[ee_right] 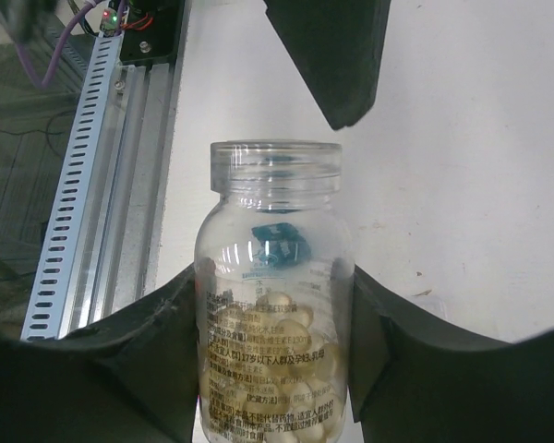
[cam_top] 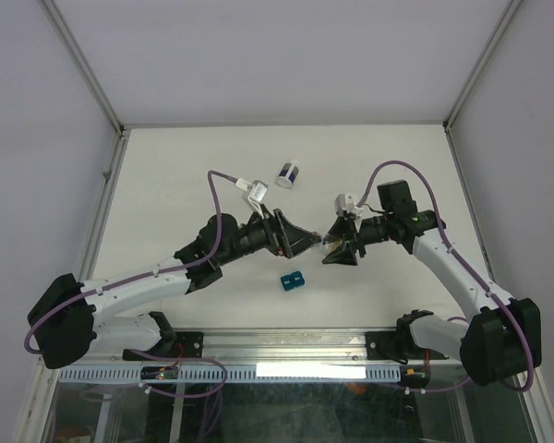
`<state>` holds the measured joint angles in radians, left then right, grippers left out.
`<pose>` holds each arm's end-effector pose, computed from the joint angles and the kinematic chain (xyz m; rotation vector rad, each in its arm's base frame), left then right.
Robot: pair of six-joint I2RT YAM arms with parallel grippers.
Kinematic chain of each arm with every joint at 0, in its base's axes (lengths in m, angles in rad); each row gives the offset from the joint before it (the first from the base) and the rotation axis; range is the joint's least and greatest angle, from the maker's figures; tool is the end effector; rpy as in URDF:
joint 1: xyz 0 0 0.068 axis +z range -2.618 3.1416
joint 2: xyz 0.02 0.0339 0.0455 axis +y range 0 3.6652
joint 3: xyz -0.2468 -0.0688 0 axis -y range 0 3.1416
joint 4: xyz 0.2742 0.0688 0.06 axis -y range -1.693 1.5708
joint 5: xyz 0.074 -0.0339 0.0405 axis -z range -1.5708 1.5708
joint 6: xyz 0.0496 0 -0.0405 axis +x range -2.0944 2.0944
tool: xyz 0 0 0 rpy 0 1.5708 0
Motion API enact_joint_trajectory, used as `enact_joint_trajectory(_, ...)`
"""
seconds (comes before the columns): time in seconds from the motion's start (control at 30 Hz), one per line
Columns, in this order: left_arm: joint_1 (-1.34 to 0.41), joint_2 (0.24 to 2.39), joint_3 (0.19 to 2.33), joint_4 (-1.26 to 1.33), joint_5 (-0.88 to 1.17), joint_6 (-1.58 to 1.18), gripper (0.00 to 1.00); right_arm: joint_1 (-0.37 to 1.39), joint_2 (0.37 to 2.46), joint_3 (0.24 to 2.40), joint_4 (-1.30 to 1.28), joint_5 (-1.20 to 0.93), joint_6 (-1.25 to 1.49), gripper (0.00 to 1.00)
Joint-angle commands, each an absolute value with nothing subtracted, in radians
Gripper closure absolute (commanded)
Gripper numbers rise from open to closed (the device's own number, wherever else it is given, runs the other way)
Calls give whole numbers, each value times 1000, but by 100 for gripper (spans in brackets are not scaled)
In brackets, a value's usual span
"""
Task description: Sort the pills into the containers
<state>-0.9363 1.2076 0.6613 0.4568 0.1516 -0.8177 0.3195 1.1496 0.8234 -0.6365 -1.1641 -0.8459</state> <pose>0.1838 -0.2624 0.2420 0.2408 1.8618 -1.4074 0.2245 0.1223 0.2309 -1.4723 1.4695 1.1282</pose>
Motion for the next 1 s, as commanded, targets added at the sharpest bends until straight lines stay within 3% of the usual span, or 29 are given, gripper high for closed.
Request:
enact_joint_trajectory(0.0,-940,1124,637,521,160,-713,1,322,1140,884,-645,-1211,-884,100)
enact_joint_trajectory(0.33,-941,987,535,692,526,-184,1,311,1142,900,-784,-1276,-1067,100)
enact_joint_trajectory(0.73,-963,1048,590,576,538,232,1,310,1173,900,-901,-1280,-1263,100)
enact_joint_trajectory(0.97,-1004,1115,622,524,459,288,10,306,1178,904,-917,-1274,-1282,100)
